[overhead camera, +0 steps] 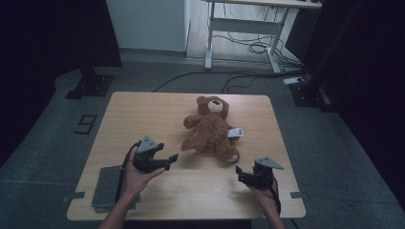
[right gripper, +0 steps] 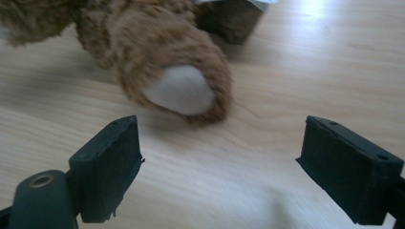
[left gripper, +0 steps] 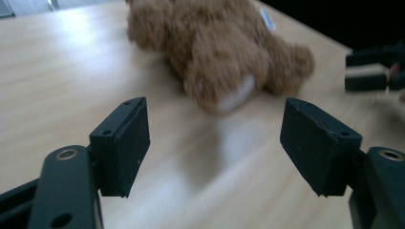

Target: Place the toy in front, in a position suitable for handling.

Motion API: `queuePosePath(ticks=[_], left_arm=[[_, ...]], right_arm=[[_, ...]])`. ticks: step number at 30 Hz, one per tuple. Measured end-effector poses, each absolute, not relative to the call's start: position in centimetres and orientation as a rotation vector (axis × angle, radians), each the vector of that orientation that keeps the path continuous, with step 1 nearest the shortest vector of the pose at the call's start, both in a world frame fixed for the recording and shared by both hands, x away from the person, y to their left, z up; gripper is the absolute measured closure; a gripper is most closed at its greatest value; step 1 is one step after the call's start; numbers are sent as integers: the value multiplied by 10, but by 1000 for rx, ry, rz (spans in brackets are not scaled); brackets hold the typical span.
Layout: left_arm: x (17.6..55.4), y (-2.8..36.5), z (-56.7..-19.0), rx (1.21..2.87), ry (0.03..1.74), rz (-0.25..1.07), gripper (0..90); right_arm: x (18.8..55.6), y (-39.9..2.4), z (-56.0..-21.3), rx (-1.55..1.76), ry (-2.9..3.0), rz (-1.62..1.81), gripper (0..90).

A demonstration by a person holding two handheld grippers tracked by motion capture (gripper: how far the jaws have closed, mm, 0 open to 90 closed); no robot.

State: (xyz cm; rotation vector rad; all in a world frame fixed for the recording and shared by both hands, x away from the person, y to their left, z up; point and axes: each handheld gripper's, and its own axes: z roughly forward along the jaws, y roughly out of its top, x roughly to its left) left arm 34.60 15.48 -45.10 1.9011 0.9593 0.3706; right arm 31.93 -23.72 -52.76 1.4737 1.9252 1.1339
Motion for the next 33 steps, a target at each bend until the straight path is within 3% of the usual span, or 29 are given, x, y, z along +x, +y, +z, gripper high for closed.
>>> queuePosePath(ticks=[11, 33], left_arm=[[403, 138, -454, 1963, 971, 376, 301], [477, 103, -477, 1995, 1006, 379, 274]], right_arm=[[341, -208, -521, 1359, 1985, 1131, 134], [380, -181, -526, 1356, 2030, 1123, 158]])
